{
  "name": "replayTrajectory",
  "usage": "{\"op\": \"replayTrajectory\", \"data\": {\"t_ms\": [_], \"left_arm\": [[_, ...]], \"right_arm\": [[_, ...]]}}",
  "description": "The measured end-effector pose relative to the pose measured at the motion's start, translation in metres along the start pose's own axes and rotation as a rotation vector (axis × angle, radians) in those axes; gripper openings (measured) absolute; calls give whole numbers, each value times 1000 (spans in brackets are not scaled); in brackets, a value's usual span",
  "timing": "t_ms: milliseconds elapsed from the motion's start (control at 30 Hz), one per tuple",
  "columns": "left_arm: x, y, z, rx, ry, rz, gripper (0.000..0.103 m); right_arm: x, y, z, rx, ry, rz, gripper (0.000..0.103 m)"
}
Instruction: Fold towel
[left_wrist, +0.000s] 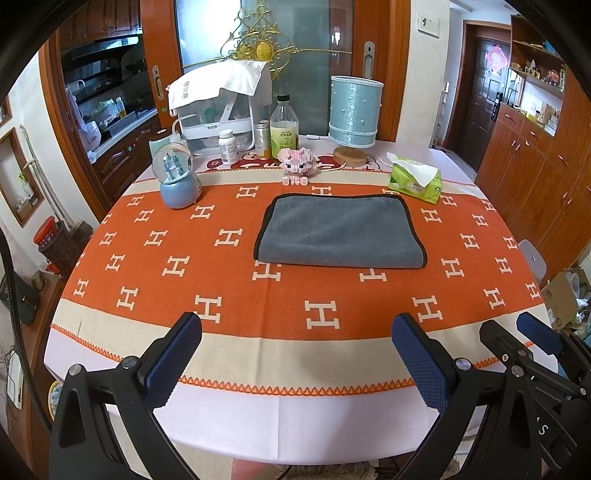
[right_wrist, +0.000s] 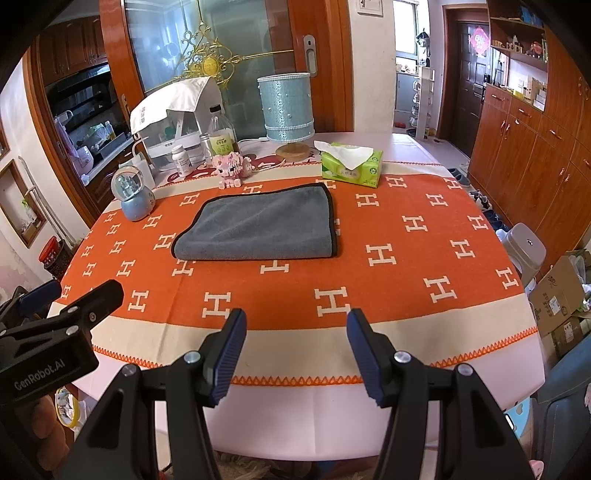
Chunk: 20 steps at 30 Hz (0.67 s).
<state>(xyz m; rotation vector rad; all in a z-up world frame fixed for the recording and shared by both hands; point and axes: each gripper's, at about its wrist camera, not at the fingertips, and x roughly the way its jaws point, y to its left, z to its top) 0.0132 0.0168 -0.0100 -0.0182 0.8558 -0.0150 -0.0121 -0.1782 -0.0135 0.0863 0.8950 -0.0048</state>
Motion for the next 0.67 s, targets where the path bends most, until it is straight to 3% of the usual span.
{"op": "replayTrajectory", "data": {"t_ms": [667], "left_arm": [[-1, -2, 3, 3, 5, 2, 102]], "right_arm": [[0, 0, -1, 0, 2, -2, 57]]}}
